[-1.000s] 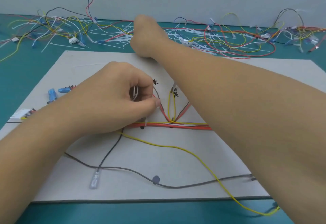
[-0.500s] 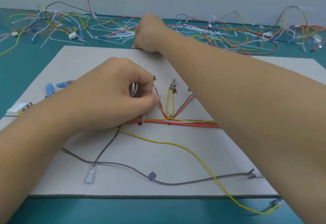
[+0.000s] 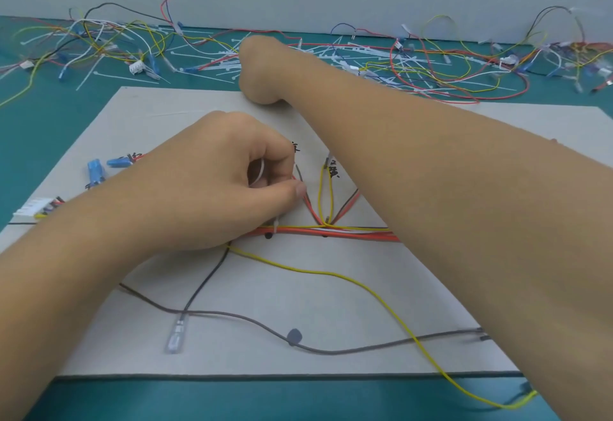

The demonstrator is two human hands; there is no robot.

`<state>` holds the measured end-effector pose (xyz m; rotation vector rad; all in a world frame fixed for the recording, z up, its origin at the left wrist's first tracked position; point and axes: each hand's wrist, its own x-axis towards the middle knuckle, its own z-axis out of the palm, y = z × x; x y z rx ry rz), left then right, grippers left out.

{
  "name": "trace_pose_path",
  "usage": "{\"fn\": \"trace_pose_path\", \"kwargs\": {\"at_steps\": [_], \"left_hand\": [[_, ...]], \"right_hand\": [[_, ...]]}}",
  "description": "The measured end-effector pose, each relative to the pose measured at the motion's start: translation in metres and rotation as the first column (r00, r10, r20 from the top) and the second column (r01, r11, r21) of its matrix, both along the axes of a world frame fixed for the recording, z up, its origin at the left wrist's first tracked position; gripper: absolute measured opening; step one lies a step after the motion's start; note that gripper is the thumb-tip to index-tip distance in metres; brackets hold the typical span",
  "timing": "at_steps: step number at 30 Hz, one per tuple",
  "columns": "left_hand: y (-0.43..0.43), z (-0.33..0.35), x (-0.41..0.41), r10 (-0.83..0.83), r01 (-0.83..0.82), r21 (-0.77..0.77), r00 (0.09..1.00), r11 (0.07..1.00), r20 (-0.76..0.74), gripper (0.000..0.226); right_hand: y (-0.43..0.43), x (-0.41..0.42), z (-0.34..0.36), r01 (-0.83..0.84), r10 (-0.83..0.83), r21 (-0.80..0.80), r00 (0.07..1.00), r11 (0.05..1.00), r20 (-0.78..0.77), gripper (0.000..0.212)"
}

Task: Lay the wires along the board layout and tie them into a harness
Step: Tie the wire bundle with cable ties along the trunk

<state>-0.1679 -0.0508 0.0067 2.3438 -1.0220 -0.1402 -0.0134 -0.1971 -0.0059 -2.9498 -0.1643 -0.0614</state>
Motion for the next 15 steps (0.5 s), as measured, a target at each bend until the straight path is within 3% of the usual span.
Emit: {"fn": "trace_pose_path", "kwargs": {"at_steps": [2,6,9,10,12,14,15], "left_hand": [[0.000,0.000,0.000,0.000,0.000,-0.001,1.000,1.000,0.004,0.031],[0.001,0.000,0.000,-0.005,0.005,-0.002,1.000,1.000,-0.007,0.030],[0.002,-0.001,0.000,0.002,-0.002,-0.017,1.000,1.000,-0.008,0.030],[0.002,-0.001,0.000,0.003,-0.003,-0.015,1.000,1.000,-0.001,0.030],[0.002,-0.001,0.001,0.007,-0.006,-0.013,1.000,1.000,0.015,0.029],[0.002,-0.002,0.001,0.016,-0.015,-0.016,1.000,1.000,0.019,0.027],[0.002,-0.002,0.002,0.021,-0.020,-0.021,1.000,1.000,0.021,0.027]], "right_hand": [[-0.001,-0.001,-0.004,0.025,-0.025,0.022,0.999,0.999,0.022,0.012],[-0.001,0.000,-0.011,0.109,-0.145,0.221,0.978,0.969,0.151,0.018],[-0.011,0.002,0.004,0.226,-0.359,0.442,0.901,0.868,0.243,0.021],[-0.020,0.000,0.011,0.234,-0.410,0.533,0.881,0.813,0.238,0.029],[-0.037,-0.008,0.026,0.217,-0.442,0.774,0.893,0.596,0.090,0.036],[-0.041,-0.037,0.035,0.201,-0.395,0.837,0.919,0.509,0.019,0.029],[-0.040,-0.059,0.039,0.202,-0.344,0.907,0.936,0.370,-0.069,0.023]]}}
